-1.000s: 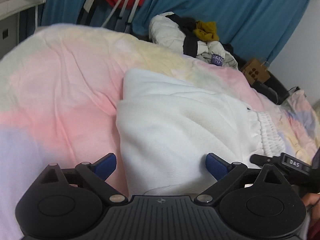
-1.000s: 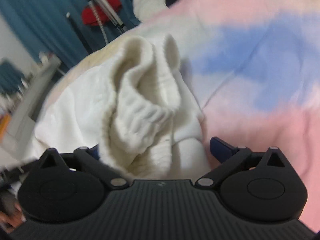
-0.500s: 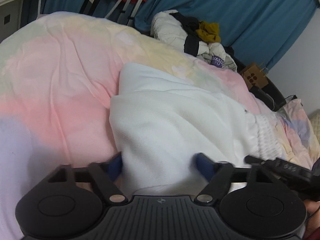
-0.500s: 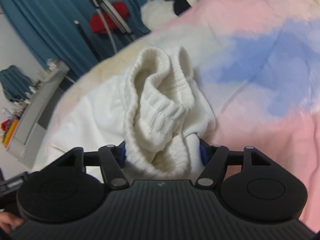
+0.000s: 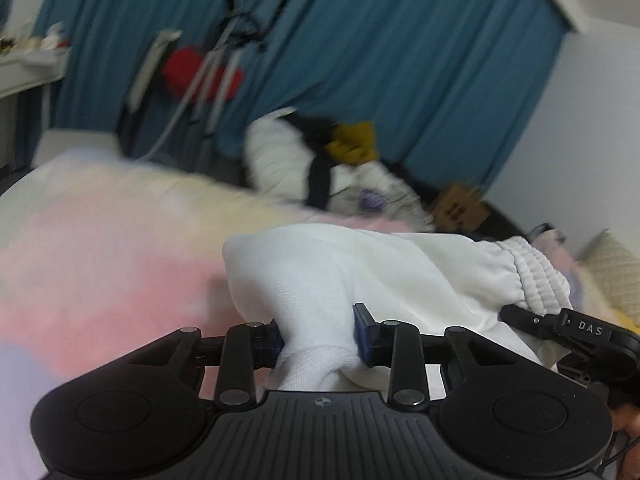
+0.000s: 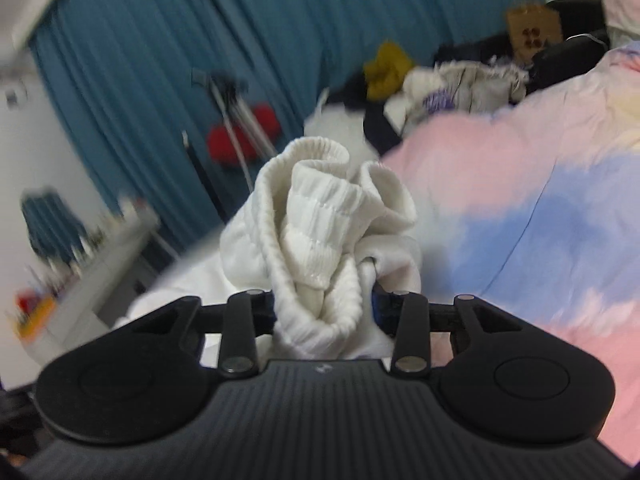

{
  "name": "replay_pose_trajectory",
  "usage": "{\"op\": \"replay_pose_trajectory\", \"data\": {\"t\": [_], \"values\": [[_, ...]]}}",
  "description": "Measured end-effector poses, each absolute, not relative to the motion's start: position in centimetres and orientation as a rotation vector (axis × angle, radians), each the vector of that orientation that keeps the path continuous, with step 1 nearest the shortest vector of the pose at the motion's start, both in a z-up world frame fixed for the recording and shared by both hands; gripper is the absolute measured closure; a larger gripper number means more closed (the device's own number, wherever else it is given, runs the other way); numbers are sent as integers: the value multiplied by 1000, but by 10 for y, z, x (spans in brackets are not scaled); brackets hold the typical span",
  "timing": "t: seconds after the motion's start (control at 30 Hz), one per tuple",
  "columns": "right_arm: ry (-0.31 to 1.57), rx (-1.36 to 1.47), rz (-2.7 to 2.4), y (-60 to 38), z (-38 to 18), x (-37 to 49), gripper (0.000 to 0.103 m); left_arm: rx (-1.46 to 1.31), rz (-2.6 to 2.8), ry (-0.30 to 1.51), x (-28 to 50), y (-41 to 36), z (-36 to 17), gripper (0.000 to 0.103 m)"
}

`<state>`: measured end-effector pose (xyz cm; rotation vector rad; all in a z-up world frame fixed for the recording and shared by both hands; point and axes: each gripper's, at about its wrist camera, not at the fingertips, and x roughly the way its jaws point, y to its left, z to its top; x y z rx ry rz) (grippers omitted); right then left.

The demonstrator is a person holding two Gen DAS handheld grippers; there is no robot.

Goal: Fold clothes

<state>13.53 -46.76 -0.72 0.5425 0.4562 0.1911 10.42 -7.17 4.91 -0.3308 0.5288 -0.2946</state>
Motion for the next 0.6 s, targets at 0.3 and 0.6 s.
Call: {"op": "replay_pose_trajectory", "data": {"t": [0.3, 0.6], "values": [[218, 637, -41, -622, 3, 128, 64, -185, -560, 400, 201, -264, 68, 69], [396, 654, -261, -717, -102, 178, 64, -93, -673, 577, 284, -397, -36, 69]]}}
